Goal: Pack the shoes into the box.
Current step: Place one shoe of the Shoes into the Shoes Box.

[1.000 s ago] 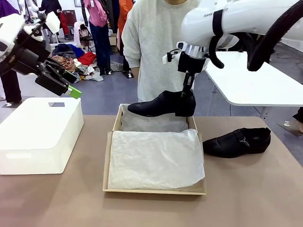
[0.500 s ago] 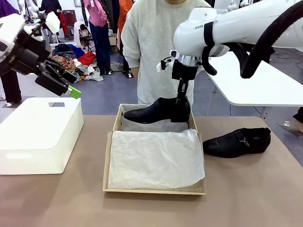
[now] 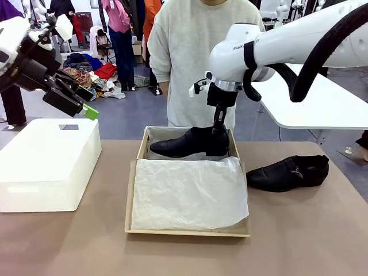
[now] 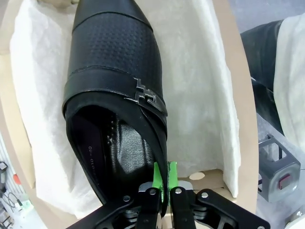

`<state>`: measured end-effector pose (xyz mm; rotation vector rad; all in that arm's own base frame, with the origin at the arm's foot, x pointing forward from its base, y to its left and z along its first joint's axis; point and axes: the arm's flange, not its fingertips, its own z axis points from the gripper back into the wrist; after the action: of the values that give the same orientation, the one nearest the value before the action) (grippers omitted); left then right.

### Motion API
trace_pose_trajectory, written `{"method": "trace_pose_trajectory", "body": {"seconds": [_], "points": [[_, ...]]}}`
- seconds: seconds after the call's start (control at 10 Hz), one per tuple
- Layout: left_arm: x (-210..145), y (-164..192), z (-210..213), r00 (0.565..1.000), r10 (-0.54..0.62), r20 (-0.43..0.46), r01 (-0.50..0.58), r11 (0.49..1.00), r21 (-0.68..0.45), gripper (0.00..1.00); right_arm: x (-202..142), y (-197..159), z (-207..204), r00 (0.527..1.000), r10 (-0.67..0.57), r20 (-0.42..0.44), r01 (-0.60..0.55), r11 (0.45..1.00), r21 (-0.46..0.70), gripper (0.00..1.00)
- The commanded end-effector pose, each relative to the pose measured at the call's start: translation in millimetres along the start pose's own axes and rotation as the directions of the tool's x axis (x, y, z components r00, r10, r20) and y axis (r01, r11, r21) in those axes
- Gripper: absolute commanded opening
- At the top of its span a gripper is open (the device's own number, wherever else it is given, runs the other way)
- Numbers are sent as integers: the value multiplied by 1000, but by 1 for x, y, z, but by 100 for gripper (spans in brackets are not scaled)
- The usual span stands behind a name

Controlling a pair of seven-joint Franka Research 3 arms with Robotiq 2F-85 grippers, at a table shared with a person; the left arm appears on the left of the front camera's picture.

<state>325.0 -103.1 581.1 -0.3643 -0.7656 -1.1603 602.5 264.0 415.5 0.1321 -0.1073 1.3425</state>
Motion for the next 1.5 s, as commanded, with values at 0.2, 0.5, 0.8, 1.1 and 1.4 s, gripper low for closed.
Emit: {"method": "trace_pose_trajectory", "body": {"seconds": [0.2, 0.5, 0.8, 1.1, 1.4], "points": [[0, 2, 1, 1000, -11, 18, 11, 1000, -17, 100, -6, 3, -22, 999, 38, 28, -38, 999, 0, 0], [0, 2, 1, 1000, -11, 18, 11, 1000, -17, 100, -7, 4, -37, 999, 31, 22, -32, 999, 11, 0], [0, 2, 1, 1000, -11, 18, 11, 1000, -17, 100, -6, 4, -40, 999, 29, 23, -30, 999, 38, 26], [0, 2, 1, 1000, -11, 18, 11, 1000, -17, 100, -6, 5, -28, 999, 37, 39, -40, 997, 63, 84], [0, 2, 1, 1000, -11, 18, 11, 1000, -17, 100, -5, 8, 2, 996, 75, 52, -77, 996, 41, 100]]}}
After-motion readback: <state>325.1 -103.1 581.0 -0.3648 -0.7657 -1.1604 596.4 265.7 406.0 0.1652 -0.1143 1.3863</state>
